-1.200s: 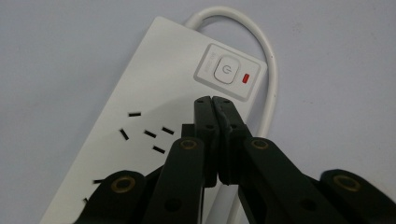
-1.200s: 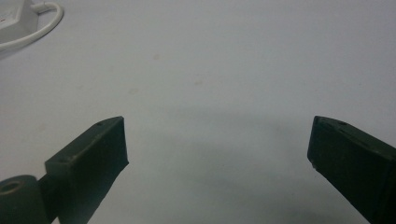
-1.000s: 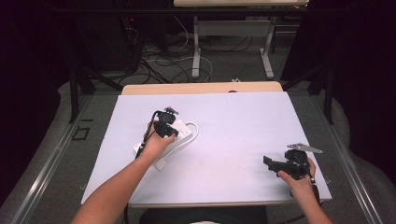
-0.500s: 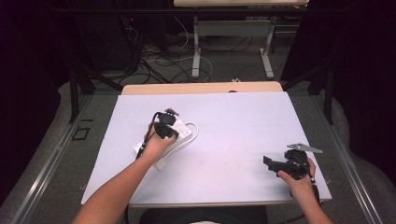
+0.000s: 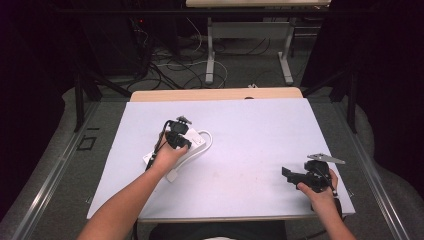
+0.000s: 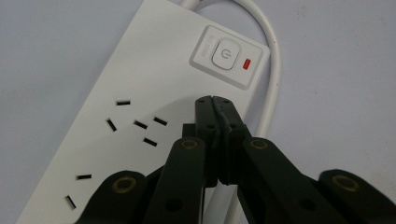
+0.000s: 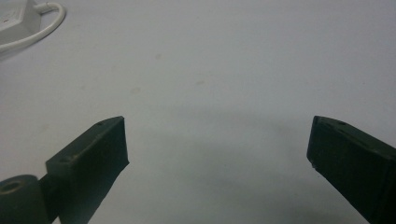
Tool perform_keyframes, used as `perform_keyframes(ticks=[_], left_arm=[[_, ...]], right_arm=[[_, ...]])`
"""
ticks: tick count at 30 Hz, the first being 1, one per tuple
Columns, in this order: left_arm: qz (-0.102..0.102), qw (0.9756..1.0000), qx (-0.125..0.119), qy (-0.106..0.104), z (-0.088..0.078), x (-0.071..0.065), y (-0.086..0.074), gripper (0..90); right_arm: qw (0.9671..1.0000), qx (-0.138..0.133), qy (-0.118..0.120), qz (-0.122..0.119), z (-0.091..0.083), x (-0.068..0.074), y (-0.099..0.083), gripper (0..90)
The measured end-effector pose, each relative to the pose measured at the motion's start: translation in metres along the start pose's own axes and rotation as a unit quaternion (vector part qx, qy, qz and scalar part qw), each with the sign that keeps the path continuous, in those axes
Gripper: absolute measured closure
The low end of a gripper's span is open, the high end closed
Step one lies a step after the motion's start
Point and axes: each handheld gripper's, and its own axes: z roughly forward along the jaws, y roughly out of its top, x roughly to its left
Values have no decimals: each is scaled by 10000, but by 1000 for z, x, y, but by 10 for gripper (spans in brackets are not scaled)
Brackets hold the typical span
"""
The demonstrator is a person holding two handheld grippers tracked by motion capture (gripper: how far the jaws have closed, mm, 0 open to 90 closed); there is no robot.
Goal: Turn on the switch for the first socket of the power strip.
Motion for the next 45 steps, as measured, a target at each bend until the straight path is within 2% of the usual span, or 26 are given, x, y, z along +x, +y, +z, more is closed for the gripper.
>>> perform_keyframes(ticks=[16, 23, 37, 45], left_arm=[[26, 10000, 42, 12, 2, -1, 0, 900], [22, 10000, -36, 23, 3, -2, -1, 900], [-4, 10000, -20, 16, 3, -2, 0, 898], [34, 10000, 23, 41, 2, -3, 0, 850]], right_arm=[[10000, 17, 9, 22, 0, 1, 0, 45], [10000, 3, 13, 9, 0, 0, 0, 45], [10000, 4, 13, 54, 0, 0, 0, 45], [10000, 8, 12, 47, 0, -1, 0, 45]])
